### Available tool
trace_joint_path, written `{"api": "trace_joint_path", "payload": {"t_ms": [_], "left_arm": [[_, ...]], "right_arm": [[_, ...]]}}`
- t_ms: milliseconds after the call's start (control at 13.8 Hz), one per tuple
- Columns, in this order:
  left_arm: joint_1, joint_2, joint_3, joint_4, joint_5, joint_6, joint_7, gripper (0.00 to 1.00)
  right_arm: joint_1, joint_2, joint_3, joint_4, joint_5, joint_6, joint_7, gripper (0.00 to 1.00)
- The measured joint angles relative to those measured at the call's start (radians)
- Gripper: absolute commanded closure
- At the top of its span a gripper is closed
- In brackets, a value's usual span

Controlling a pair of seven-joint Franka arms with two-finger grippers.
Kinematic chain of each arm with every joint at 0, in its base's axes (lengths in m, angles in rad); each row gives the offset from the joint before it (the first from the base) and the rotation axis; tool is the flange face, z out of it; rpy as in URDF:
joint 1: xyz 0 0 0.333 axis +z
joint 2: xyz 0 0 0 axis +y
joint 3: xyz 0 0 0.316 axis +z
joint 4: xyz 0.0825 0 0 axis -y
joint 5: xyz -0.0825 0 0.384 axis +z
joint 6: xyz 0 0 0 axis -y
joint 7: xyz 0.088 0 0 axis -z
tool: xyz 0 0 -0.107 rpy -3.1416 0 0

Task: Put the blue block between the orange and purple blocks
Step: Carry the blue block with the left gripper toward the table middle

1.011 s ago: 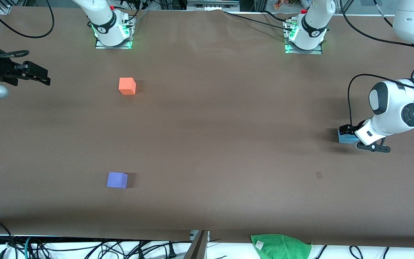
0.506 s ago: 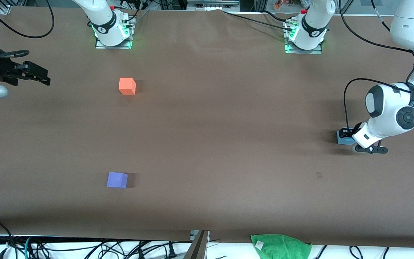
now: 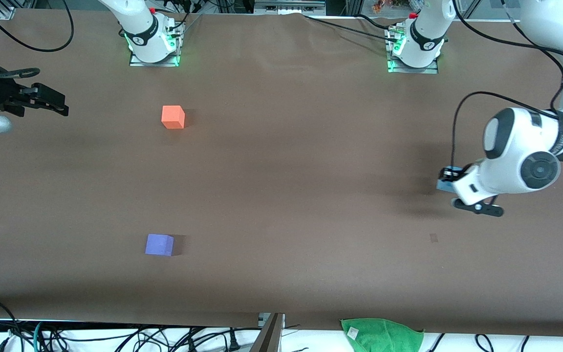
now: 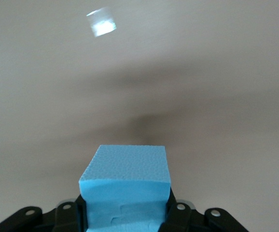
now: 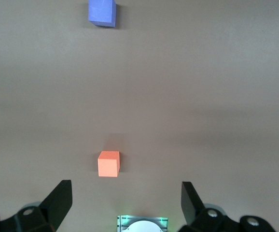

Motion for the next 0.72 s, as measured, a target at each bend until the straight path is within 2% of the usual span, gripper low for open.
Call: {"api": "trace_joint_path", "payload": {"t_ms": [361,578,722], "left_arm": [[-0.308,0.038,-0.026,0.143,-0.012,-0.05,-0.366,0.85],[-0.463,0.175,-0.024,0.26,-0.056,0.005,-0.583,0.86],[-0.522,0.278,-0.022,0.314,-0.087,0.117,-0.649,0.84]], "right_arm": [[0.0,0.0,0.0,0.0,0.0,0.0,0.0,0.0],[0.0,0.001,0.0,0.0,0.0,0.0,0.0,0.0],[0.0,0.004,0.0,0.0,0.0,0.0,0.0,0.0]]}}
